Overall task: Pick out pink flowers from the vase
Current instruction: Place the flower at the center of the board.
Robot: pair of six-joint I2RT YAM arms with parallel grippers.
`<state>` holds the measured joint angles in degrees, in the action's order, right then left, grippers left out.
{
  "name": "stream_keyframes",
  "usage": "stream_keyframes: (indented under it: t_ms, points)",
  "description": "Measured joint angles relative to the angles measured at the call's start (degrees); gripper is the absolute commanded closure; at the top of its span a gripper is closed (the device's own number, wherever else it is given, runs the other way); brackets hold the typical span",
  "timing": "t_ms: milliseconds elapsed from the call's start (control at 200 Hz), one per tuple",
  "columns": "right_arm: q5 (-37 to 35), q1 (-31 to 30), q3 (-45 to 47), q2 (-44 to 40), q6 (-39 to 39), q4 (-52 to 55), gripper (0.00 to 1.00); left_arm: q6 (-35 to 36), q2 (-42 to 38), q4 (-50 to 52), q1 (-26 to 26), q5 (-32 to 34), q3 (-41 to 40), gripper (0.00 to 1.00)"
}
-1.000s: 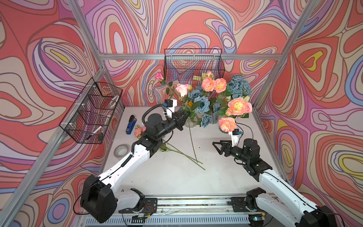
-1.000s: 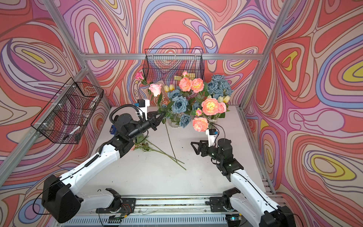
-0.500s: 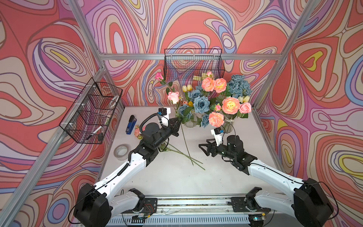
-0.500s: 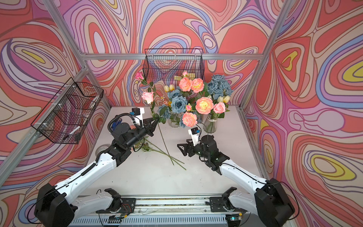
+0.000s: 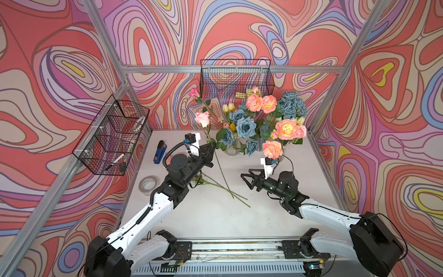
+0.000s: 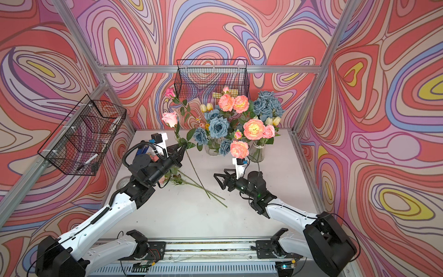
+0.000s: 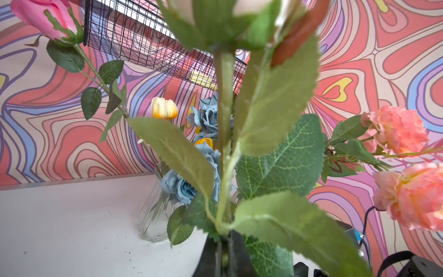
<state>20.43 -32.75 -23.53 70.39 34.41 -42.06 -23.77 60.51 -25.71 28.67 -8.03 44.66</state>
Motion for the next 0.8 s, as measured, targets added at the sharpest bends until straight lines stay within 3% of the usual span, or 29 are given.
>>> stream_keyframes:
  t_ms: [230, 381, 641, 801]
  points:
    - [1.49, -0.26, 3.23, 14.88, 12.41, -16.65, 0.16, -0.24, 0.04, 0.02, -0.26, 0.17, -0.09, 1.0]
    - [2.32, -1.62, 2.4, 18.91, 15.21, -20.65, 0.17, -0.22, -0.17, 0.2, -0.39, 0.59, -0.28, 1.0]
    - [-3.96, -10.86, -6.8, 12.02, 4.13, -4.17, 0.17, -0.22, -0.55, 1.25, -1.51, 1.92, -0.92, 1.0]
    - [-9.29, -12.68, -9.16, 9.86, -2.51, 3.43, 0.17, -0.44, -0.81, 2.54, -3.04, 2.38, -1.97, 1.0]
